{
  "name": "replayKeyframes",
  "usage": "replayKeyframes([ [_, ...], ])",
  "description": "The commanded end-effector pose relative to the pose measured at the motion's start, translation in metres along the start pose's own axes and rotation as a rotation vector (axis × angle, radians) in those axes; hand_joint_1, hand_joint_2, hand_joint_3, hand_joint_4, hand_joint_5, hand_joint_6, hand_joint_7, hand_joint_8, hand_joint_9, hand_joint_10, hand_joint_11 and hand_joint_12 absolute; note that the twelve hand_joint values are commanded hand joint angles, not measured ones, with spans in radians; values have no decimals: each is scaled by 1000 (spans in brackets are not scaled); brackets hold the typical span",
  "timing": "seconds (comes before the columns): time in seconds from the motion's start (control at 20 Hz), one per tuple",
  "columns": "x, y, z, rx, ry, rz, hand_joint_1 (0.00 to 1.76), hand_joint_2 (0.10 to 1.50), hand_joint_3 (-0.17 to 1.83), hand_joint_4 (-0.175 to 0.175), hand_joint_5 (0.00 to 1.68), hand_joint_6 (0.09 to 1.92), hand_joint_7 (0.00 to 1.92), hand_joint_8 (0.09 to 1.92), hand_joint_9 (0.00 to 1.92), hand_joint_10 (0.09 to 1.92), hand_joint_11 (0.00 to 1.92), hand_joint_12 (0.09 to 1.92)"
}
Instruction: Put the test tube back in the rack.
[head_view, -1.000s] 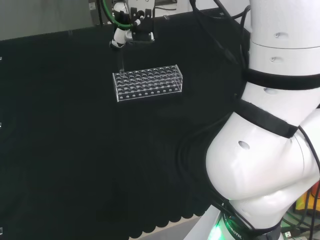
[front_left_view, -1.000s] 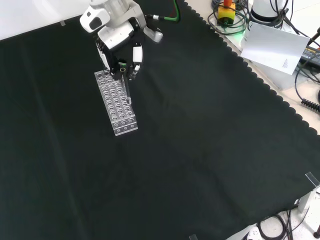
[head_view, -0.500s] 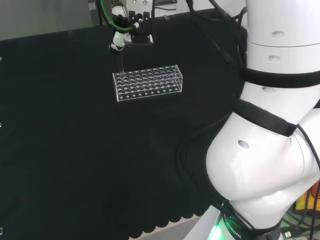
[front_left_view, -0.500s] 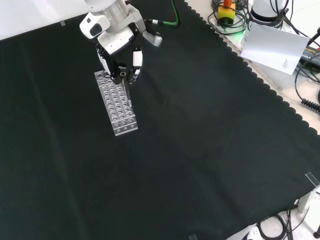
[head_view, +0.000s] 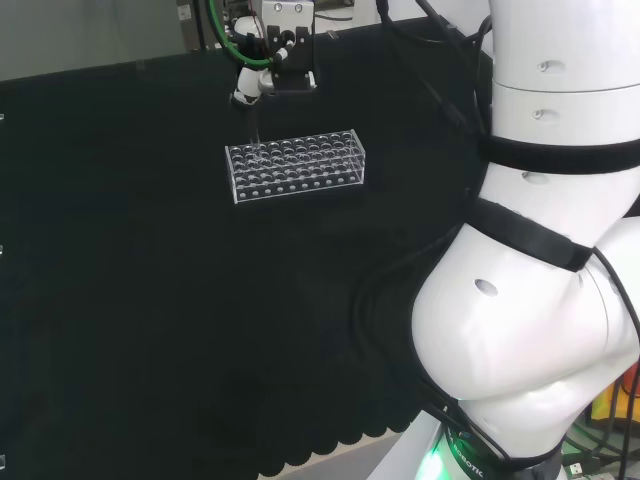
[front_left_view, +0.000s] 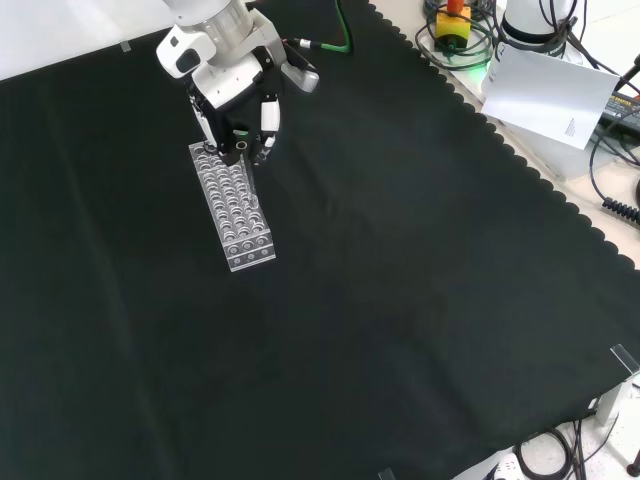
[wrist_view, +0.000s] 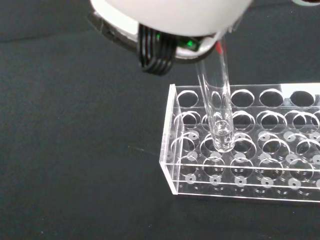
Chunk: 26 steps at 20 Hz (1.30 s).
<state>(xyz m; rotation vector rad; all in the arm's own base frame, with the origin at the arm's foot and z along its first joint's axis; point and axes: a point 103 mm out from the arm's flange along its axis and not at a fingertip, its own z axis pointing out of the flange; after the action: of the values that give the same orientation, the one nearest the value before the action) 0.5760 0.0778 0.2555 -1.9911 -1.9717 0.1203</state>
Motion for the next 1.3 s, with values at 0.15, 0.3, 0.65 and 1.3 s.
replayKeyframes([
  [0.15,8,4,6,2,24,-7,1328,733,478,-175,1386,90,1388,662,1588,681,1275,783],
  [0.3,11,5,11,13,24,-11,1328,734,478,-175,1386,89,1387,663,1588,682,1274,783],
  [0.65,7,5,16,30,4,-11,1328,734,477,-175,1387,87,1387,664,1588,683,1274,783],
  [1.3,5,7,18,28,25,-15,1328,735,476,-175,1388,87,1387,664,1587,684,1273,783],
])
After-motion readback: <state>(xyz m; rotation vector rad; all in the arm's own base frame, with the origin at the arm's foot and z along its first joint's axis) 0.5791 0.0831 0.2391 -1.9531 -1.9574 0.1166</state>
